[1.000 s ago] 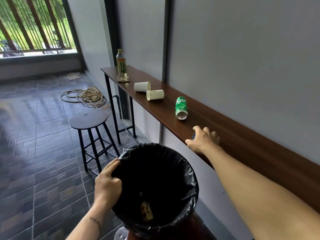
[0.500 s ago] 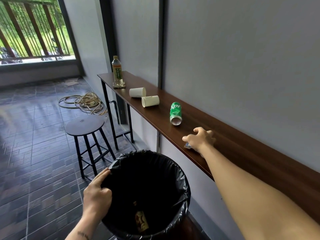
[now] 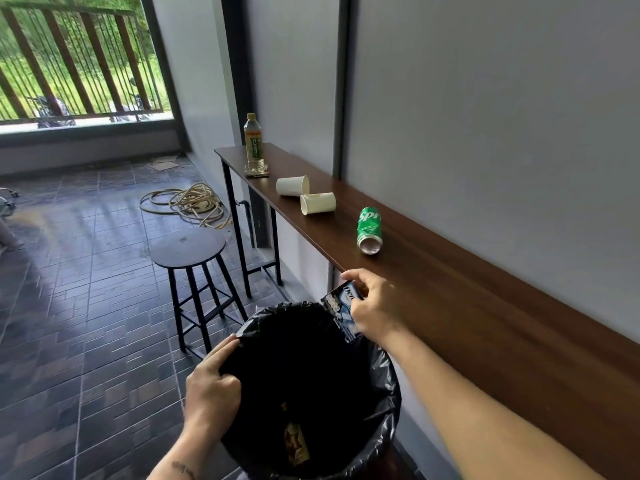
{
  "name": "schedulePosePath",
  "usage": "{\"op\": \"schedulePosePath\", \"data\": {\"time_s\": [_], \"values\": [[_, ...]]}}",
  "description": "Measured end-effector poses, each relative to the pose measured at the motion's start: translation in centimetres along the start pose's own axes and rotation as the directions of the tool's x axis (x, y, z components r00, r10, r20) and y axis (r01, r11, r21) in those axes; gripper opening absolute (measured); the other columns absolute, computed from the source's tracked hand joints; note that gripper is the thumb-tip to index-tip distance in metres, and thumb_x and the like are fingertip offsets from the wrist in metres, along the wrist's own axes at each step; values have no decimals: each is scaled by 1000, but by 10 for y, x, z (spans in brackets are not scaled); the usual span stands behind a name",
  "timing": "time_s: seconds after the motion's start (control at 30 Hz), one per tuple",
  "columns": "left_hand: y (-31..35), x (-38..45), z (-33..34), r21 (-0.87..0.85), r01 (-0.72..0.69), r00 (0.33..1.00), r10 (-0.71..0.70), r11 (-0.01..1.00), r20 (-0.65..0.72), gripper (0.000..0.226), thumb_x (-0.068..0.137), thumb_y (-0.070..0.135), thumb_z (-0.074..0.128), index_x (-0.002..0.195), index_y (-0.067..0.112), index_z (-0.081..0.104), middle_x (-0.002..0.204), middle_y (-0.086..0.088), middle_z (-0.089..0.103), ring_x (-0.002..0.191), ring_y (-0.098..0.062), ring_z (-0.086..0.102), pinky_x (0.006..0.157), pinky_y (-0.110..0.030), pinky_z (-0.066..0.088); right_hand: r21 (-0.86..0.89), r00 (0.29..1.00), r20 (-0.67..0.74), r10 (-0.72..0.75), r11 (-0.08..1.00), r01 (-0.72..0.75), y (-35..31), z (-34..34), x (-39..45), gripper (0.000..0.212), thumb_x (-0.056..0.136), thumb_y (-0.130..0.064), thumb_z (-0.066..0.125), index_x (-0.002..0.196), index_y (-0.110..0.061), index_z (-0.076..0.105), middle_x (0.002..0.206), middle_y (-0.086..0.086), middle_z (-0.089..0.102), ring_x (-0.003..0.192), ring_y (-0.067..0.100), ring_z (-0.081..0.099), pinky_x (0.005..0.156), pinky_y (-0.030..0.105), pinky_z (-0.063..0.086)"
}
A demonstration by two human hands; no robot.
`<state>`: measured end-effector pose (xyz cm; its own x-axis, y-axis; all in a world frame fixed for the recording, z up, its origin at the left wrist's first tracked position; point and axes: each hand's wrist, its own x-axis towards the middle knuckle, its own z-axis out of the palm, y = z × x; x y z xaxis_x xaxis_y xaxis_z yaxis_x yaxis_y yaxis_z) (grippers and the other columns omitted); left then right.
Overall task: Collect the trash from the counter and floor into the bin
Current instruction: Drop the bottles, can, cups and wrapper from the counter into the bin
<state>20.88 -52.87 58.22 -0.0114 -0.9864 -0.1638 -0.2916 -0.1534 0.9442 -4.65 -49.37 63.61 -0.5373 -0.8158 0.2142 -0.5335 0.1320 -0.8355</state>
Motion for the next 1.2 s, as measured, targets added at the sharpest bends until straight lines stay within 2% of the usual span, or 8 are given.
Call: {"op": "schedulePosePath", "data": {"time_s": [0.13, 0.43, 0.7, 0.83, 0.93, 1.0, 1.1, 1.2], "values": [[6, -5, -3, -39, 1, 1000, 0, 999, 15, 69, 73, -20, 42, 125, 15, 70, 123, 7, 67, 64, 9, 67, 47, -10, 49, -81, 935, 353, -5, 996, 36, 1, 42, -40, 45, 76, -2, 55, 110, -27, 72, 97, -6, 71, 92, 9, 66, 79, 10, 48], [4, 31, -52, -47, -18, 994, 23, 999, 105, 70, 75, -19, 40, 125, 21, 69, 100, 14, 71, 35, -8, 51, 33, -20, 39, -266, 877, 460, 140, 964, -14, -2, 118, -70, 54, 70, -8, 51, 115, -31, 69, 110, -3, 72, 102, 11, 67, 94, 25, 53], [-12, 117, -132, -41, -41, 967, 50, 998, 251, 74, 74, -16, 38, 123, 30, 68, 111, 10, 72, 40, -14, 49, 34, -22, 39, -422, 911, 328, 250, 902, -96, -57, 200, -73, 55, 73, -9, 52, 122, -26, 68, 125, -4, 68, 116, 12, 63, 102, 24, 48], [-7, 148, -170, 21, -139, 960, 130, 990, 246, 73, 74, -13, 40, 123, 32, 70, 125, 12, 69, 77, -22, 71, 58, -29, 59, -424, 930, 285, 231, 901, -95, -90, 226, -69, 45, 76, -12, 56, 115, -29, 70, 109, -9, 66, 100, 7, 62, 94, 24, 50], [-5, 168, -184, 10, -193, 951, 185, 981, 248, 71, 74, -14, 42, 118, 35, 70, 124, 15, 67, 76, -12, 71, 66, -24, 59, -386, 951, 226, 212, 916, -113, -109, 220, -54, 37, 81, -12, 57, 109, -30, 70, 103, -10, 65, 89, 6, 63, 82, 15, 49], [-3, 180, -189, 32, -222, 946, 207, 975, 248, 71, 74, -13, 43, 114, 39, 70, 121, 10, 71, 91, -22, 72, 80, -38, 60, -348, 965, 146, 217, 924, -156, -118, 206, -41, 33, 83, -12, 57, 108, -30, 70, 101, -8, 66, 87, 8, 64, 77, 14, 49], [-1, 195, -192, 35, -198, 952, 184, 980, 245, 69, 74, -12, 44, 119, 33, 72, 114, 3, 74, 71, -24, 70, 60, -34, 57, -355, 976, -3, 218, 912, -204, -123, 177, -22, 33, 86, -10, 57, 113, -25, 69, 105, -3, 64, 91, 13, 62, 78, 17, 46], [2, 207, -188, 30, -191, 952, 178, 981, 250, 70, 74, -10, 44, 116, 38, 72, 111, 2, 74, 72, -23, 70, 67, -40, 59, -401, 965, -132, 227, 878, -261, -120, 145, 0, 36, 86, -11, 57, 119, -24, 65, 115, -2, 55, 105, 15, 56, 85, 23, 42]]}}
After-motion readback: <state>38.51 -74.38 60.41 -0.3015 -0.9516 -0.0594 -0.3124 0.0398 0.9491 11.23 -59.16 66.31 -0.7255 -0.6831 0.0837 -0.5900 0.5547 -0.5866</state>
